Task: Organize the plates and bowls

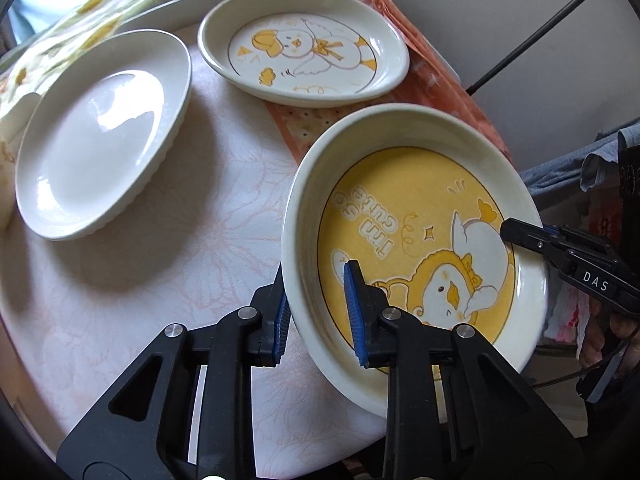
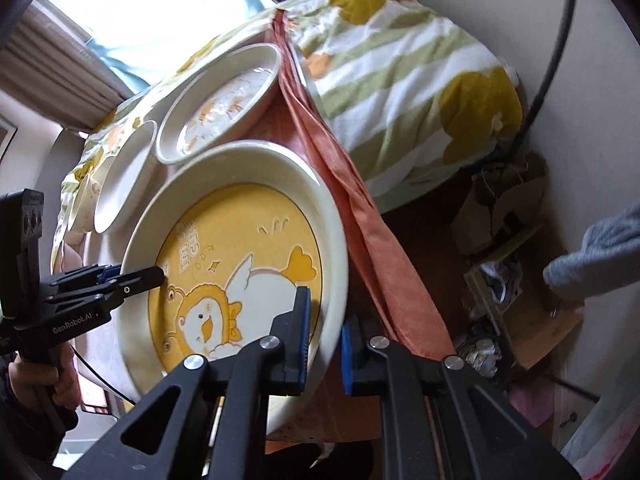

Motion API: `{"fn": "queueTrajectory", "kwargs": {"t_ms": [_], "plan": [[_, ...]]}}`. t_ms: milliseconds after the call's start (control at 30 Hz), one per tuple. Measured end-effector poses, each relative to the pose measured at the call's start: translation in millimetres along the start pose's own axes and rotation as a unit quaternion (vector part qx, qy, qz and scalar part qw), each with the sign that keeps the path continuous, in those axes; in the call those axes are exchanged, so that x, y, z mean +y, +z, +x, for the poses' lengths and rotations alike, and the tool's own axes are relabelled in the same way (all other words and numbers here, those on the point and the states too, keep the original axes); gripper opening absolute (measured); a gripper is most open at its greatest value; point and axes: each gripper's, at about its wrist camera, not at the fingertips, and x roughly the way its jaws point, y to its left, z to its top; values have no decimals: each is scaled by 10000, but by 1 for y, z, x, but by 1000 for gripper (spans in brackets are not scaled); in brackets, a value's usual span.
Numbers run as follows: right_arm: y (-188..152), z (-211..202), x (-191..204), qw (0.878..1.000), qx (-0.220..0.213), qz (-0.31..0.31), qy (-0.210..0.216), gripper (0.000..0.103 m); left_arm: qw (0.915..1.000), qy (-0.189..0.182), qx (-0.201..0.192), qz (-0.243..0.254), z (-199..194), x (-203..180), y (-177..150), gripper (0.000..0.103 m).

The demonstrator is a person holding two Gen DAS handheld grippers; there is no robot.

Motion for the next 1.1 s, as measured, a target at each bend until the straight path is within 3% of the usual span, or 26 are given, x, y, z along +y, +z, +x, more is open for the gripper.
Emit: {"fn": "queueTrajectory", "kwargs": {"t_ms": [333, 667, 900, 1100], "plan": [[8, -17, 46, 9972, -148, -717, 129, 13, 9956, 227, -737, -529, -69, 27, -19, 22], [2, -20, 149, 9832, -204, -1761, 434, 13, 9830, 605, -1180, -1272, -133, 111, -91, 22], [-19, 23, 214, 9756, 86, -2085, 674, 13, 9761, 855, -1138, -1640, -140, 172, -138, 22], [-38, 68, 247, 9710, 77, -2280, 716, 13, 9719, 913, -1143, -1846, -113, 211, -164, 22]]}}
